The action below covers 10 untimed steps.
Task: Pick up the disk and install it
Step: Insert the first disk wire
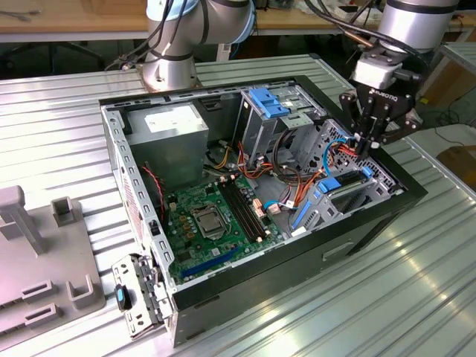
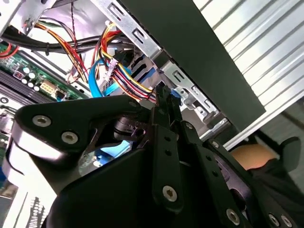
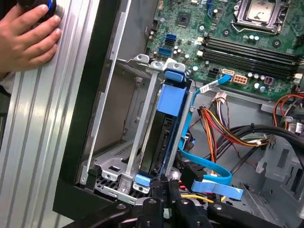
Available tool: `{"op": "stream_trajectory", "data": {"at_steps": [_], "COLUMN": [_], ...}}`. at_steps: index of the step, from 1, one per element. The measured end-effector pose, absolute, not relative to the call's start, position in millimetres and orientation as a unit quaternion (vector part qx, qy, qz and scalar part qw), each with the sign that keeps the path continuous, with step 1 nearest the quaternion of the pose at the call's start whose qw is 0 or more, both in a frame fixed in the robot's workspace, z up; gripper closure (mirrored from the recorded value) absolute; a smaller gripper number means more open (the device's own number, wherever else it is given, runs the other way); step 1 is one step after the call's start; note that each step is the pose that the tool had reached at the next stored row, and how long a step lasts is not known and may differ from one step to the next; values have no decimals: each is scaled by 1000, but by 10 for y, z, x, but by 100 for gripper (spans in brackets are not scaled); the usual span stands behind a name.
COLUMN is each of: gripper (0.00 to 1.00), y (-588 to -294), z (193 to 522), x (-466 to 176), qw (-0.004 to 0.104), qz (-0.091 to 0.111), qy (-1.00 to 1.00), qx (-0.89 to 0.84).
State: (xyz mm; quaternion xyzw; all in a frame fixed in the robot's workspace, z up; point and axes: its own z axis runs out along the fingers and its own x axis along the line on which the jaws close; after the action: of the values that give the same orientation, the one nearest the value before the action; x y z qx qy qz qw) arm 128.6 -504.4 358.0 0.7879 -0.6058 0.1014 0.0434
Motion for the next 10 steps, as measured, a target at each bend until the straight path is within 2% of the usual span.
{"op": "stream_trajectory", "data": {"at_steps": [10], "gripper": [84], "y": [-5044], "z": [3534], "x": [1274], "qw": [53], "qz": [97], "qy": [-678], "qx": [726]}}
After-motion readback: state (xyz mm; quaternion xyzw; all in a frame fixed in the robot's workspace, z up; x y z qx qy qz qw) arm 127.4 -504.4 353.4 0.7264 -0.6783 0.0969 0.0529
